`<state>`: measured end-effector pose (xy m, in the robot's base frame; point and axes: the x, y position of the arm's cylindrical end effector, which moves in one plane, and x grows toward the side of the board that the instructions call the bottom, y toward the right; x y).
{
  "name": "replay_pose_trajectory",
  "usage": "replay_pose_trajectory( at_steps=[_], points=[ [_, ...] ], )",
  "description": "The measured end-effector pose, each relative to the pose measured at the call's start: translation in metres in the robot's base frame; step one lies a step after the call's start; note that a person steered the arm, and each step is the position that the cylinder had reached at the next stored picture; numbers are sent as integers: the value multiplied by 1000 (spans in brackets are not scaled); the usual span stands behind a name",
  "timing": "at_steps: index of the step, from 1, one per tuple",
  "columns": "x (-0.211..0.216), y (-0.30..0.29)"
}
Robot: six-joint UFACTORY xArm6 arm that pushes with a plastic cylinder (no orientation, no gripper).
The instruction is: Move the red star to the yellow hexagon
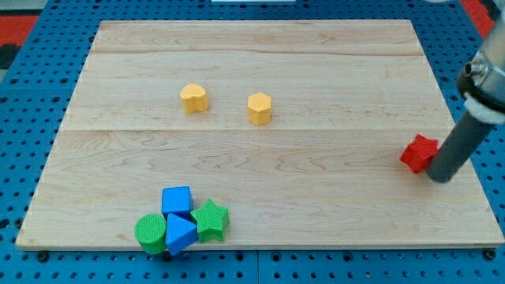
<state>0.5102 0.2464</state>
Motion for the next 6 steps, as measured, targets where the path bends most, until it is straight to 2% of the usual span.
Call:
replay_pose_trajectory(
  at_steps=[1,2,4,5,6],
  points=[
    [-48,-94],
    [-88,-214],
    [16,-56],
    [-50,-19],
    [-68,-166]
  ],
)
